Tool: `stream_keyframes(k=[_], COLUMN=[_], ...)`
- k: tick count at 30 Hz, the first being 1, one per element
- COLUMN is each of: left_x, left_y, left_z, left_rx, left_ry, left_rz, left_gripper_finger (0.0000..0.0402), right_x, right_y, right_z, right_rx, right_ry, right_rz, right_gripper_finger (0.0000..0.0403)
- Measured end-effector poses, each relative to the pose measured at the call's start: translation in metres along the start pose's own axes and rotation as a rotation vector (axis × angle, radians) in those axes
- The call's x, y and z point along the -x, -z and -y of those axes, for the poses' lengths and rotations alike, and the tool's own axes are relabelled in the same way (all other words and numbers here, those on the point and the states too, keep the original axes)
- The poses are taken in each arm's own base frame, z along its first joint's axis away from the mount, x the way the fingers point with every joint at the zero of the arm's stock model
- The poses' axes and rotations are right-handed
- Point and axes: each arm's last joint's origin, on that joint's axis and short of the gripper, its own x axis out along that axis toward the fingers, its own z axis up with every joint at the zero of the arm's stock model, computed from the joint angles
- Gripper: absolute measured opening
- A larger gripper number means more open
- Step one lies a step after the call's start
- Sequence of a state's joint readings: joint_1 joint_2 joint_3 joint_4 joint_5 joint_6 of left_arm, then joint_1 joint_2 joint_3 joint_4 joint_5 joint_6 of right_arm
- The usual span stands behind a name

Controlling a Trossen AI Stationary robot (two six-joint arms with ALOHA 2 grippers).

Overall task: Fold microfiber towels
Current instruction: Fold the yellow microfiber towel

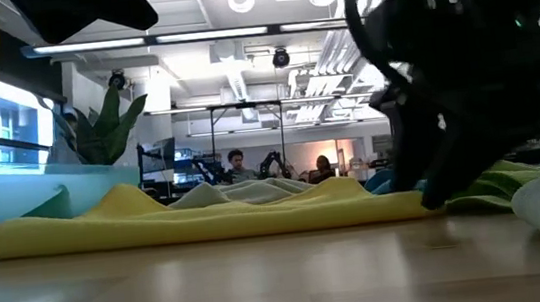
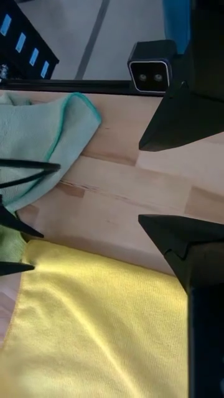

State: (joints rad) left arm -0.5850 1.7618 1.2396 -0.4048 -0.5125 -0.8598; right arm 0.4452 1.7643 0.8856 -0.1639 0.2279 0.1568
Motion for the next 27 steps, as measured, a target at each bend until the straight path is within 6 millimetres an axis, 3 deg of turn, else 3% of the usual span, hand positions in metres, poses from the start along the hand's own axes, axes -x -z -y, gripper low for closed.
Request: stream_keyframes(k=[14,27], left_x=[0.000,0.000], left_y=[0.001,0.001], left_z=[-0.001,-0.001], left_rx=[-0.015,0.028], left_ry=[-0.008,-0.009], left_rz=[-0.011,-0.012], left_gripper_finger=[0.0168,0.0168], right_x=[-0.012,-0.012], right_y=[0.003,0.003], right_z=[0.000,0.000], right_rx=[0.073,-0.021], right_ry=[0.105,0.068], right_rz=[-0.007,-0.036], right_gripper_finger=[0.0170,0.0015])
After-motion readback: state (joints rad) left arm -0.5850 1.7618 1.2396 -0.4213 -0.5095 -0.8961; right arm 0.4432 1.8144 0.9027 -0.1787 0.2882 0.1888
